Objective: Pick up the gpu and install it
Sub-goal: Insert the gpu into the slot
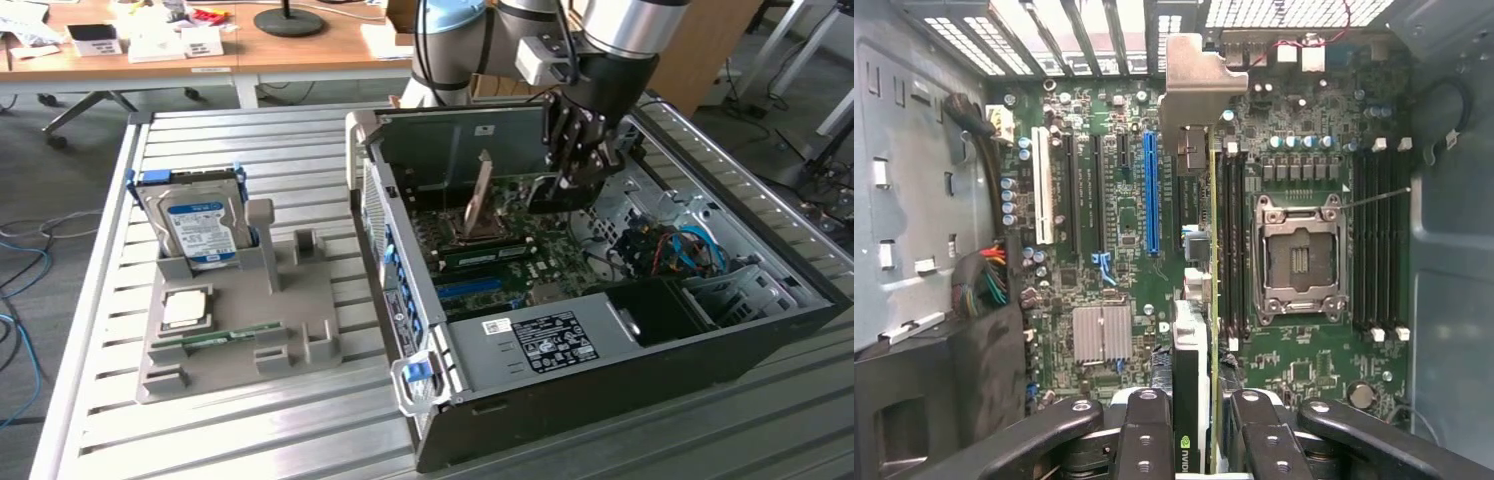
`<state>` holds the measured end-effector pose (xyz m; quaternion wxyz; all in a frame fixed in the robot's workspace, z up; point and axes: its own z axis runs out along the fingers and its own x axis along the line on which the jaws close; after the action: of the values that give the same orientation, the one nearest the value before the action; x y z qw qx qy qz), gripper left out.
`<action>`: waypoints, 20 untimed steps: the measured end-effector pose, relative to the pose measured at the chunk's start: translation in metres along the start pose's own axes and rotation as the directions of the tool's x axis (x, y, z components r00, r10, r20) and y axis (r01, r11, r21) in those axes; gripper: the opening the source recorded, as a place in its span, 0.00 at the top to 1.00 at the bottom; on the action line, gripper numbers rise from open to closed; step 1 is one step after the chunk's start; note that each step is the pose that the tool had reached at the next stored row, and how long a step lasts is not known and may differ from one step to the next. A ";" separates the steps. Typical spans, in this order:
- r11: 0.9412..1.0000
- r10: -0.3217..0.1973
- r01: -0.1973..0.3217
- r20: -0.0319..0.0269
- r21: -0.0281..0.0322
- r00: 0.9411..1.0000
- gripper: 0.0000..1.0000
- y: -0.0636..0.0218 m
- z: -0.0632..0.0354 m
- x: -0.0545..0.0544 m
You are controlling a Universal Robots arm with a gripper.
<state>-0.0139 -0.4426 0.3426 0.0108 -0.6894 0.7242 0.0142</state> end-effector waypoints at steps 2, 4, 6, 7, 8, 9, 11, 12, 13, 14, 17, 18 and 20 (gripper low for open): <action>1.000 -0.001 0.001 0.000 0.000 1.000 0.73 0.0003 0.0022 0.000; 1.000 -0.001 0.001 0.000 0.000 1.000 0.73 0.0006 0.0033 0.000; 1.000 -0.001 0.001 0.000 0.000 1.000 0.73 0.0006 0.0033 0.000; 1.000 -0.001 0.001 0.000 0.000 1.000 0.73 0.0006 0.0033 0.000; 1.000 -0.001 0.001 0.000 0.000 1.000 0.73 0.0007 0.0034 0.000; 1.000 -0.001 0.001 0.000 0.000 1.000 0.73 0.0015 0.0035 0.000; 1.000 -0.001 0.001 0.000 0.000 1.000 0.73 0.0044 0.0038 0.000; 1.000 -0.001 0.001 0.000 0.000 1.000 0.73 0.0060 0.0039 0.000; 1.000 -0.001 0.001 0.000 0.000 1.000 0.73 0.0073 0.0042 0.001; 1.000 -0.001 0.001 0.000 0.000 1.000 0.73 0.0082 0.0046 0.001; 1.000 -0.002 0.002 0.000 0.000 1.000 0.73 0.0100 0.0056 0.002; 1.000 -0.002 0.002 0.000 0.000 1.000 0.73 0.0105 0.0065 0.003; 1.000 -0.003 0.003 0.000 0.000 1.000 0.73 0.0114 0.0092 0.003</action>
<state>-0.0255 -0.4450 0.3334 0.0108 -0.6904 0.7232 0.0142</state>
